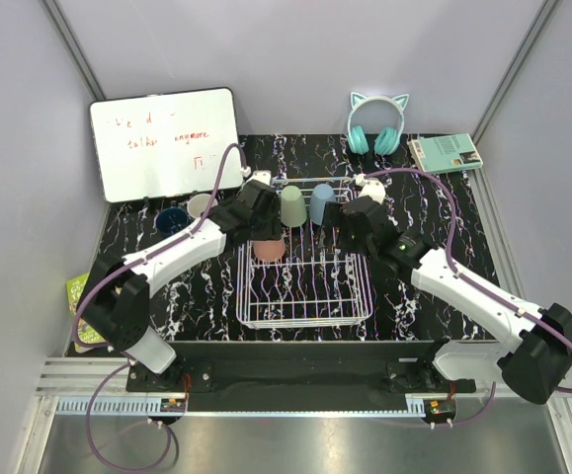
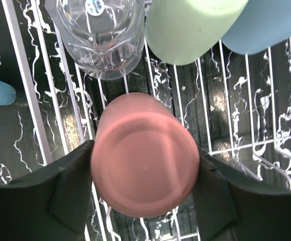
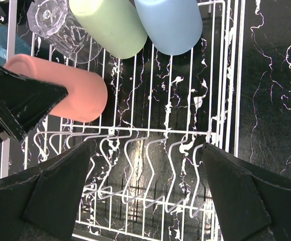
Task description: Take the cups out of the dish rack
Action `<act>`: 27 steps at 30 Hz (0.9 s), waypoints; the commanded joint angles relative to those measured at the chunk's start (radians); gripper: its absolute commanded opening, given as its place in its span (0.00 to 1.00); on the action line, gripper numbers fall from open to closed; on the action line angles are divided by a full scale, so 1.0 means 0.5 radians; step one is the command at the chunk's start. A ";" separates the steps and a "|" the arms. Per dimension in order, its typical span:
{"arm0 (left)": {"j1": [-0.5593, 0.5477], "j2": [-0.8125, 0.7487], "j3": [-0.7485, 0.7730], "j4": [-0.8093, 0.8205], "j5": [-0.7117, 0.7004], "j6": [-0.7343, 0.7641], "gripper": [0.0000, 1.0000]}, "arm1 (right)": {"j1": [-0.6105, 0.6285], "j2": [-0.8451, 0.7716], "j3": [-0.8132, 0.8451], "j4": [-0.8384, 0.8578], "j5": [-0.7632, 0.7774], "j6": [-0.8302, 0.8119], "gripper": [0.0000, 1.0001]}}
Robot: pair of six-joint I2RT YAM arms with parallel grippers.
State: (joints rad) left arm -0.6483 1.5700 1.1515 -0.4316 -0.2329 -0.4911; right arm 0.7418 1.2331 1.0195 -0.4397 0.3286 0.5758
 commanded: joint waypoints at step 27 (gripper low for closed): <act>-0.007 -0.882 -0.146 0.614 0.762 -0.183 0.00 | 0.011 -0.533 -0.272 0.375 -0.160 0.131 1.00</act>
State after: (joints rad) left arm -0.6502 1.1683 1.1316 -0.3416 -0.0608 -0.5228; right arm 0.7418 1.0649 0.9386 -0.3859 0.3069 0.6022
